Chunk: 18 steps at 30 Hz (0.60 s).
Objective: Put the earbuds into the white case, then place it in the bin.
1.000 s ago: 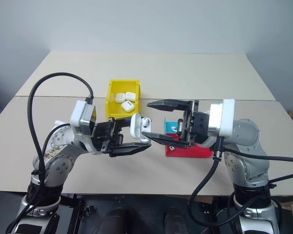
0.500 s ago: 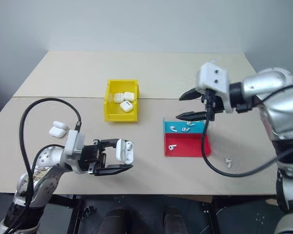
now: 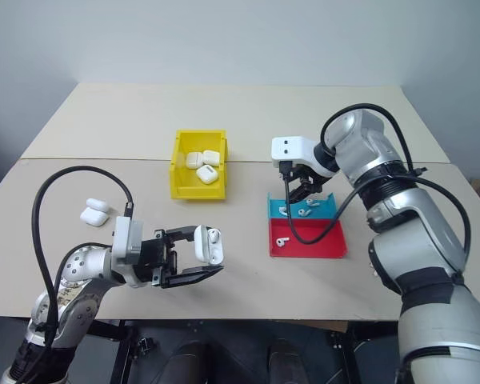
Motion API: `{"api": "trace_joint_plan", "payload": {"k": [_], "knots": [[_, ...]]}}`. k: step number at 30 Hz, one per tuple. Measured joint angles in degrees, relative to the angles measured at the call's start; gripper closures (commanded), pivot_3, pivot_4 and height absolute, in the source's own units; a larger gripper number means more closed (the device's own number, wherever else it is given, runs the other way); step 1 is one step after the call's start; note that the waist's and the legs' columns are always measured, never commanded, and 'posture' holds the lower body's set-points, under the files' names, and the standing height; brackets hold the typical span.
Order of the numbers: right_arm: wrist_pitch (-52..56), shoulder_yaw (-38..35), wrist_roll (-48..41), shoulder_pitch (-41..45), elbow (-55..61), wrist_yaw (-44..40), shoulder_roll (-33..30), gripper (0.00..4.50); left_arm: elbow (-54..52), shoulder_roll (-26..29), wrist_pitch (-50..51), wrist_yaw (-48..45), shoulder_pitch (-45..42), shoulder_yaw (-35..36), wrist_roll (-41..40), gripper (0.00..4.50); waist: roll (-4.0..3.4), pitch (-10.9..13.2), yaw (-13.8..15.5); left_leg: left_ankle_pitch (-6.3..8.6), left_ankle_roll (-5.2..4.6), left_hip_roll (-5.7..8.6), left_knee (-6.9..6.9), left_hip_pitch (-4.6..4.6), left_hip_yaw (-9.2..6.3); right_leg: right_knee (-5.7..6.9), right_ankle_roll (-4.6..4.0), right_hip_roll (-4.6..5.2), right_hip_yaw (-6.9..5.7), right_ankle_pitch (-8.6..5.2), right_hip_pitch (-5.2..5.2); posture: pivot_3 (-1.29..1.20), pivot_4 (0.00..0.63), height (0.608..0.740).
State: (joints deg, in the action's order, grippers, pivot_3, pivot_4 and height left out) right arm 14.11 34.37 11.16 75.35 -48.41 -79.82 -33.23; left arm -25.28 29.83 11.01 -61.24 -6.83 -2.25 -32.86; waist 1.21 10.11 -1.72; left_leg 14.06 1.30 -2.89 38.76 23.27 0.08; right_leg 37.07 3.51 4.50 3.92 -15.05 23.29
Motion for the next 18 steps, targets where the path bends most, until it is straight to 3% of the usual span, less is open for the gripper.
{"api": "trace_joint_plan", "payload": {"k": [2,18], "knots": [[-0.29,-0.1,0.58,-0.12,-1.25,0.21,0.62,2.39,-0.34,-0.07,0.0,0.48,0.4,-0.2,0.02,1.72,-0.02,0.01,0.06,0.0,0.0,0.0,0.0,0.0,-0.01,0.01,0.0,0.0,0.0,0.0,0.01,0.0,0.15,0.74],[5.63,-2.9,2.23,-3.06,-0.27,0.55,3.42,2.39,-1.09,0.26,0.25,1.48,-0.25,-0.23,-0.02,1.72,-0.03,0.02,-0.56,0.0,0.0,0.0,0.0,-0.02,0.0,0.03,0.0,-0.01,0.0,0.0,0.0,0.0,0.15,0.74]]}}
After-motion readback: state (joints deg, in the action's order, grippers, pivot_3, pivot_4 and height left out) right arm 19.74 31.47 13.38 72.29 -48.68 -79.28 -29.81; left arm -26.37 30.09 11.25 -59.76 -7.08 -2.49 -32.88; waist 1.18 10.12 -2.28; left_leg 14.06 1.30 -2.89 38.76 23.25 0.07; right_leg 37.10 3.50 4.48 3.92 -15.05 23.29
